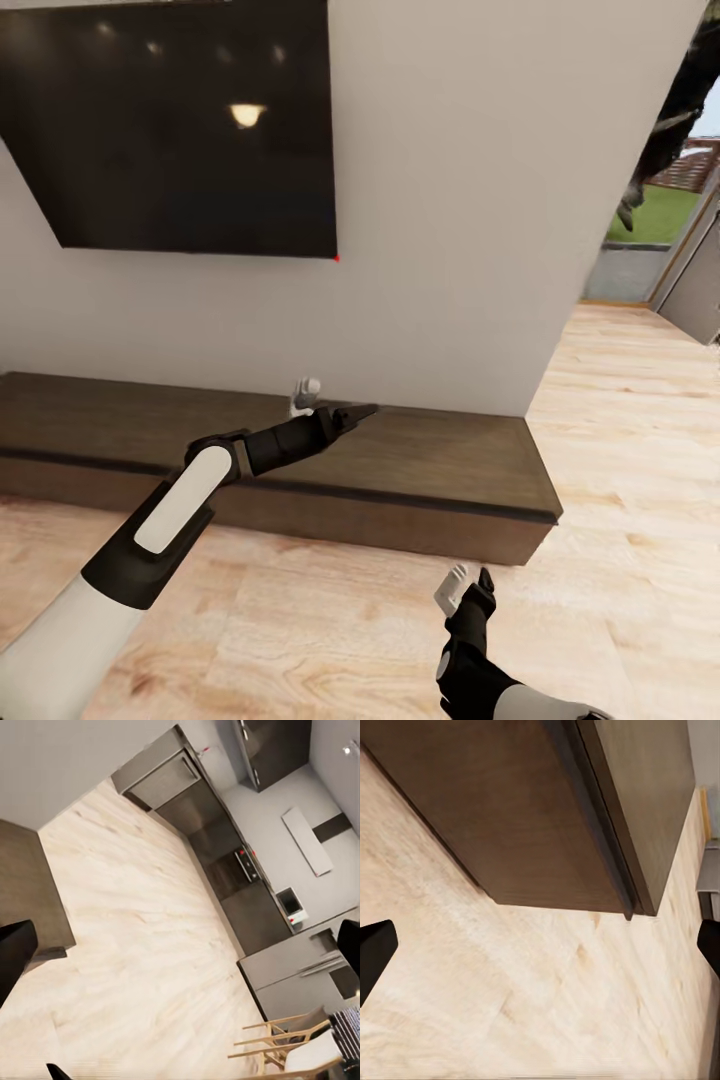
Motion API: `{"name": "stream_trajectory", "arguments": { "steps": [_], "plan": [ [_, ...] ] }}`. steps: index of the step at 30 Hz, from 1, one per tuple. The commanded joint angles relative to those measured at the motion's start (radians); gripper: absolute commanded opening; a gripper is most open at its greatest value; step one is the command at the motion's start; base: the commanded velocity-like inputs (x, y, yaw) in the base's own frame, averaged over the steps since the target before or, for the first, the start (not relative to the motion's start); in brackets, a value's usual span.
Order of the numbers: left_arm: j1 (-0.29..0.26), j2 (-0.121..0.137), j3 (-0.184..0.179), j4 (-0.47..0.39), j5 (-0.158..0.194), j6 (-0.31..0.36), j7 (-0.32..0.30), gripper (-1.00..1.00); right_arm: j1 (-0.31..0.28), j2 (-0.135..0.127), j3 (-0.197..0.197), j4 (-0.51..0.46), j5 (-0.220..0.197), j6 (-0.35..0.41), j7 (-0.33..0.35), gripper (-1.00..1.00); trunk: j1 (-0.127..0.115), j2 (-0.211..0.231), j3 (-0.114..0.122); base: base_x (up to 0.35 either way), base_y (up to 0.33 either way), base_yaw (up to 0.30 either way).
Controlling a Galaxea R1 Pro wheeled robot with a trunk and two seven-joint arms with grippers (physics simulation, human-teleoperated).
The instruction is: Place each of the two pumpkins and all three candles from the living room inside a cabinet in the living room (use any cabinet), then make sure every cabinet is closed, and position the cauldron so it is next to a table in the living room.
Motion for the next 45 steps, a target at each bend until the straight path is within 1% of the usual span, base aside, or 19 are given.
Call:
{"name": "stream_trajectory", "arguments": {
  "steps": [1, 6, 8, 10, 11, 12, 15, 16, 20, 24, 40, 42, 43, 44, 45],
  "plan": [
    [0.0, 0.0, 0.0, 0.0, 0.0, 0.0, 0.0, 1.0, 0.0, 0.0, 0.0, -0.001, 0.0, 0.0, 0.0, 1.0, 0.0, 0.0, 0.0, -0.146, 0.0, 0.0],
    [0.0, 0.0, -0.001, 0.0, 0.0, 0.0, 0.0, 1.0, 0.0, 0.0, 0.0, -0.002, -0.001, -0.008, 0.003, 1.0, 0.0, 0.0, 0.0, -0.046, 0.0, 0.0],
    [0.0, 0.0, -0.002, 0.0, 0.0, -0.001, 0.0, 1.0, 0.0, 0.001, 0.0, -0.003, -0.002, -0.036, 0.004, 1.0, 0.0, 0.0, 0.0, -0.008, 0.0, 0.0],
    [0.0, -0.003, -0.003, 0.0, -0.001, -0.001, 0.0, 1.0, 0.0, 0.0, -0.002, -0.003, -0.005, -0.098, 0.005, 1.0, 0.0, 0.0, 0.0, -0.003, 0.0, 0.0],
    [0.0, -0.005, -0.003, 0.0, -0.001, -0.001, 0.0, 1.0, 0.0, 0.001, -0.006, -0.004, -0.011, -0.217, 0.01, 1.0, 0.0, 0.0, 0.0, 0.0, 0.0, 0.0],
    [0.0, -0.005, -0.003, 0.0, -0.001, -0.002, 0.0, 1.0, 0.0, 0.001, -0.007, -0.004, -0.015, -0.264, 0.015, 1.0, 0.0, 0.0, 0.0, 0.0, 0.0, 0.0],
    [0.0, -0.007, -0.007, 0.0, -0.001, -0.002, 0.0, 1.0, 0.0, 0.003, -0.008, -0.004, -0.027, -0.368, 0.026, 1.0, 0.0, 0.0, 0.0, 0.0, 0.0, 0.0],
    [0.0, -0.007, -0.007, 0.0, -0.002, -0.002, 0.0, 1.0, 0.0, 0.004, -0.008, -0.004, -0.03, -0.377, 0.024, 1.0, 0.0, 0.0, 0.0, 0.0, 0.0, 0.0],
    [0.0, -0.008, -0.008, 0.0, -0.002, -0.002, 0.0, 1.0, 0.0, 0.005, -0.007, -0.003, -0.03, -0.379, 0.016, 1.0, 0.0, 0.0, 0.0, 0.0, 0.0, 0.0],
    [0.0, -0.008, -0.008, 0.0, -0.002, -0.002, 0.0, 1.0, 0.0, 0.0, -0.007, -0.004, -0.029, -0.379, 0.018, 1.0, 0.0, 0.0, 0.0, 0.0, 0.0, 0.0],
    [0.0, -0.008, -0.008, -0.001, -0.002, -0.002, 0.0, 1.0, 0.0, 0.001, -0.004, -0.005, -0.028, -0.392, 0.015, 1.0, 0.0, 0.0, 0.0, 0.0, 0.0, 0.0],
    [0.0, -0.008, -0.008, -0.002, -0.002, -0.002, 0.0, 1.0, 0.0, 0.005, -0.001, -0.004, -0.022, -0.387, -0.016, 1.0, 0.0, 0.0, 0.0, 0.0, 0.0, 0.0],
    [0.0, -0.008, -0.008, -0.002, -0.002, -0.002, 0.0, 1.0, 0.0, 0.007, 0.0, -0.002, -0.018, -0.381, -0.091, 1.0, 0.0, 0.0, 0.0, 0.0, 0.0, 0.0],
    [0.0, -0.008, -0.008, -0.002, -0.002, -0.002, 0.0, 1.0, 0.0, 0.008, 0.001, -0.001, -0.016, -0.379, -0.15, 1.0, 0.0, 0.0, 0.0, 0.0, 0.0, 0.0],
    [0.0, -0.008, -0.008, -0.002, -0.002, -0.002, -0.001, 1.0, 0.0, 0.009, 0.002, -0.001, -0.016, -0.378, -0.176, 1.0, 0.0, 0.0, 0.0, 0.0, 0.0, 0.0]
  ]
}}
